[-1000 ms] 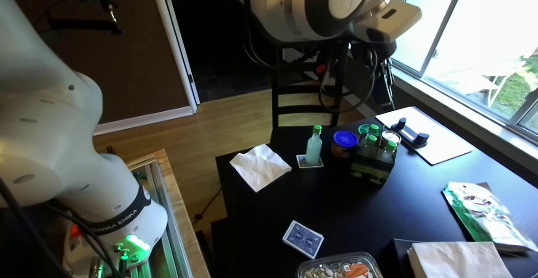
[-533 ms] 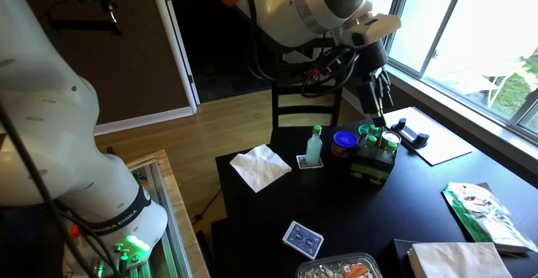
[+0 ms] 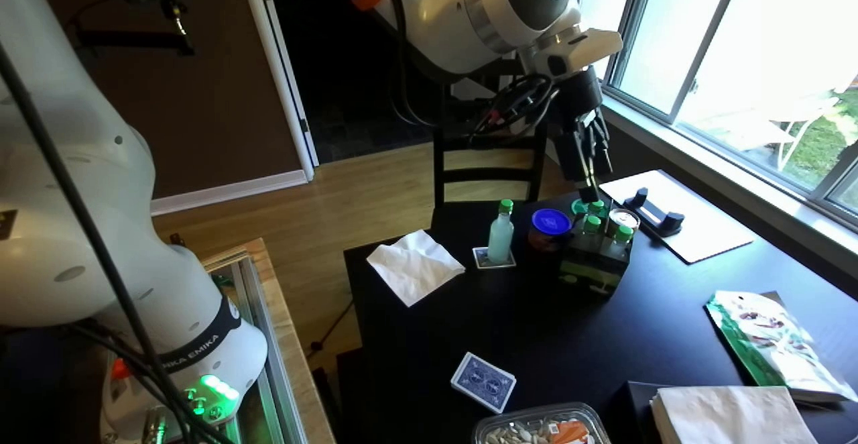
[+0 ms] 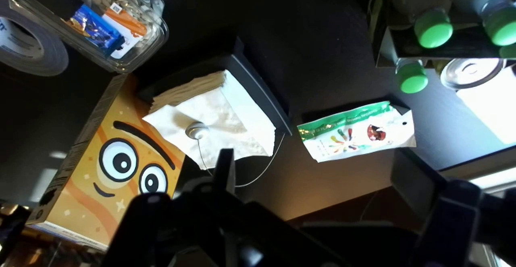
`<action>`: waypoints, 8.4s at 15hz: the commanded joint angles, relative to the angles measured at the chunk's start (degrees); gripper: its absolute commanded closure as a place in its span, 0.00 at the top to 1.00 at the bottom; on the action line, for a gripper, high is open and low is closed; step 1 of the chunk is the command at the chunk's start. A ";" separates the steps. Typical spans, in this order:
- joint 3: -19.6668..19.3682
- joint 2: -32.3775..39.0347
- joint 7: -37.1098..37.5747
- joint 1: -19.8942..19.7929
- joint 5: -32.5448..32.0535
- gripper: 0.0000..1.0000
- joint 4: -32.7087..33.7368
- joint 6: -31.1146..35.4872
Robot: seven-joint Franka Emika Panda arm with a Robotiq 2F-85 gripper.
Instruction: Remove the glass bottle from the box.
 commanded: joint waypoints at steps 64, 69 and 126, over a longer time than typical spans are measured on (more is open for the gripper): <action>-8.79 4.38 5.18 11.34 6.83 0.07 9.24 -10.56; -7.06 4.71 5.21 9.64 6.92 0.29 9.10 -10.50; -15.02 24.84 -23.37 -6.83 31.88 0.07 14.78 3.12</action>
